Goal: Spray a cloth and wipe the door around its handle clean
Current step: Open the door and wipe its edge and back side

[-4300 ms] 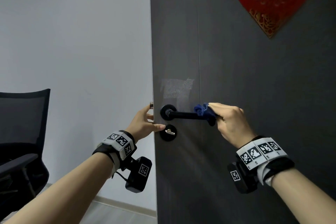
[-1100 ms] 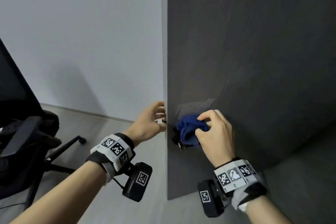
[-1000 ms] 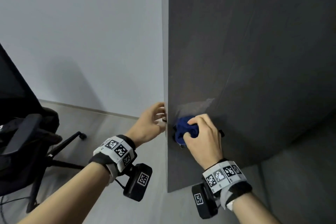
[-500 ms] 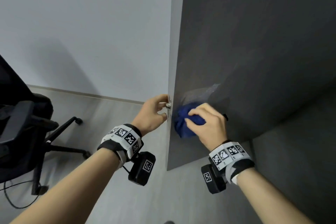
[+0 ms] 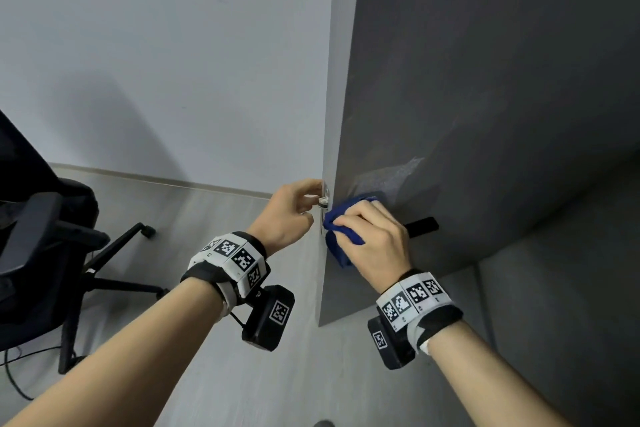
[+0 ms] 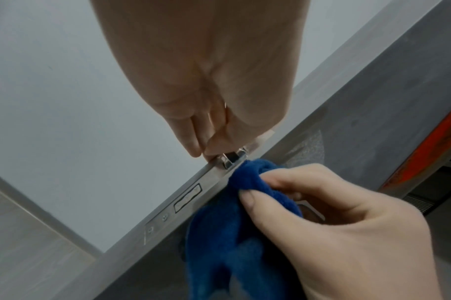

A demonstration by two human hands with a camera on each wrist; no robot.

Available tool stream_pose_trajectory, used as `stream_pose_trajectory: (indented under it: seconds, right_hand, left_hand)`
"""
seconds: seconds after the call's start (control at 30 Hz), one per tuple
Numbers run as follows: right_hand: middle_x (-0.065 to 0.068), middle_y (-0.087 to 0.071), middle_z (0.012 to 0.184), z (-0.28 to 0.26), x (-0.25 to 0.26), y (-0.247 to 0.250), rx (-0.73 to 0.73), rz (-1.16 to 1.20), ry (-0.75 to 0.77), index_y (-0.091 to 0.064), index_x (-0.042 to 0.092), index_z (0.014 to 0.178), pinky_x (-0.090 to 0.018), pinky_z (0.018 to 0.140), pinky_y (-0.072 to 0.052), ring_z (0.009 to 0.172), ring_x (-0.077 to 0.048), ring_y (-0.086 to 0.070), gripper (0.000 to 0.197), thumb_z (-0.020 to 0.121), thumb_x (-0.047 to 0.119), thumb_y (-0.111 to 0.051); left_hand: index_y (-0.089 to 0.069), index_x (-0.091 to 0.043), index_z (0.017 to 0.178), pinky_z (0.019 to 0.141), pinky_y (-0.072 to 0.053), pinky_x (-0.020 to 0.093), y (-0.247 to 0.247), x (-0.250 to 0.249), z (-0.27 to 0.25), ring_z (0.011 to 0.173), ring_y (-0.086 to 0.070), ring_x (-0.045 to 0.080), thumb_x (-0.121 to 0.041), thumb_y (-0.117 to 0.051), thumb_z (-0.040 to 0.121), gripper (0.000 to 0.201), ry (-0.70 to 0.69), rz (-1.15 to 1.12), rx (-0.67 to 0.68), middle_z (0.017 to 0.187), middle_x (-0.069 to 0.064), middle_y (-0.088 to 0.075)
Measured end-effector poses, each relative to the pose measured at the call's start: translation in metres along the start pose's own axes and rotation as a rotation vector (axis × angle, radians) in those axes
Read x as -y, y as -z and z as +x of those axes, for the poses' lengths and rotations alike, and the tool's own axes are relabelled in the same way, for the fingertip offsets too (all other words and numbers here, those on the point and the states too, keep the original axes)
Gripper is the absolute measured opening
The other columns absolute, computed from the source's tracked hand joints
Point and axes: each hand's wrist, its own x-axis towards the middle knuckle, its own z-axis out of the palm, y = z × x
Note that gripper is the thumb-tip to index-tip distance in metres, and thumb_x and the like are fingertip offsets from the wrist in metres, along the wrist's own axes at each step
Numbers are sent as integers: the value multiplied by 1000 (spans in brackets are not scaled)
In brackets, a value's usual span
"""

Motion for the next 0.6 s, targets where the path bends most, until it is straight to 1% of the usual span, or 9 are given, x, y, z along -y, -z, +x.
stream_pose_trajectory:
  seconds: [0.1, 0.2, 0.27, 0.3, 0.33, 0.4, 0.43, 0.5, 0.6]
  right_hand:
    - [-1, -70, 85, 4, -9, 19, -57, -13, -97, -77, 12, 84, -34, 69, -51, 78, -22, -61, 7, 78, 9, -78]
    - [2, -70, 80, 4, -26, 39, -95, -89, -446, -77, 21, 82, -31, 64, -50, 77, -24, -65, 10, 74, 27, -81]
    - [2, -72, 76, 9, -44, 46, 51, -168, -710, -77, 22, 79, -33, 68, -52, 81, -28, -67, 15, 74, 36, -80]
    - [0, -70, 69, 13, -54, 49, 140, -174, -800, -76, 17, 75, -32, 68, -53, 76, -28, -65, 20, 73, 36, -78]
    - [-4, -63, 60, 17, -61, 50, 215, -146, -858, -73, 10, 71, -31, 64, -51, 66, -26, -60, 25, 72, 34, -76]
    - [-14, -51, 58, 23, -67, 50, 253, -27, -934, -70, 3, 70, -30, 55, -44, 58, -15, -47, 28, 68, 31, -74]
    - [-15, -57, 60, 24, -65, 49, 211, 23, -961, -73, 6, 70, -32, 56, -48, 58, -12, -49, 25, 66, 30, -75]
    - [-1, -70, 61, 24, -55, 48, 73, 88, -972, -80, 16, 72, -32, 64, -56, 61, -12, -65, 13, 68, 28, -81]
    - [6, -75, 68, 30, -34, 49, -184, 161, -916, -82, 17, 78, -35, 67, -59, 68, -13, -72, 8, 72, 21, -85]
  left_hand:
    - [-62, -7, 117, 101, -49, 25, -1, 0, -1, 110, -65, 17, 17, -36, 66, 61, 15, 21, -20, 114, 11, -68]
    - [-63, -10, 112, 99, -47, 27, -5, -5, -4, 105, -65, 22, 8, -44, 65, 54, 30, 10, -28, 109, 13, -67]
    - [-63, -12, 113, 99, -45, 20, -7, -8, -5, 105, -65, 20, 11, -52, 70, 50, 52, 3, -23, 108, 11, -68]
    - [-64, -14, 113, 99, -44, 18, -7, -9, -5, 105, -65, 19, 11, -56, 72, 48, 59, 7, -16, 108, 9, -69]
    - [-65, -15, 113, 99, -44, 17, -7, -10, -5, 105, -65, 17, 9, -60, 73, 46, 61, 9, -9, 107, 8, -70]
    - [-66, -18, 110, 98, -44, 18, -6, -11, -4, 101, -66, 14, 5, -65, 75, 42, 71, 7, -7, 105, 9, -70]
    - [-67, -17, 108, 95, -45, 18, -6, -12, -2, 97, -66, 13, 5, -67, 74, 40, 76, 12, -16, 104, 11, -69]
    - [-67, -13, 103, 88, -47, 17, -5, -13, 1, 90, -63, 12, 5, -68, 73, 35, 88, 23, -33, 103, 14, -69]
    - [-68, -14, 103, 88, -49, 23, -3, -15, 3, 92, -64, 17, -1, -68, 68, 36, 97, 17, -21, 102, 12, -70]
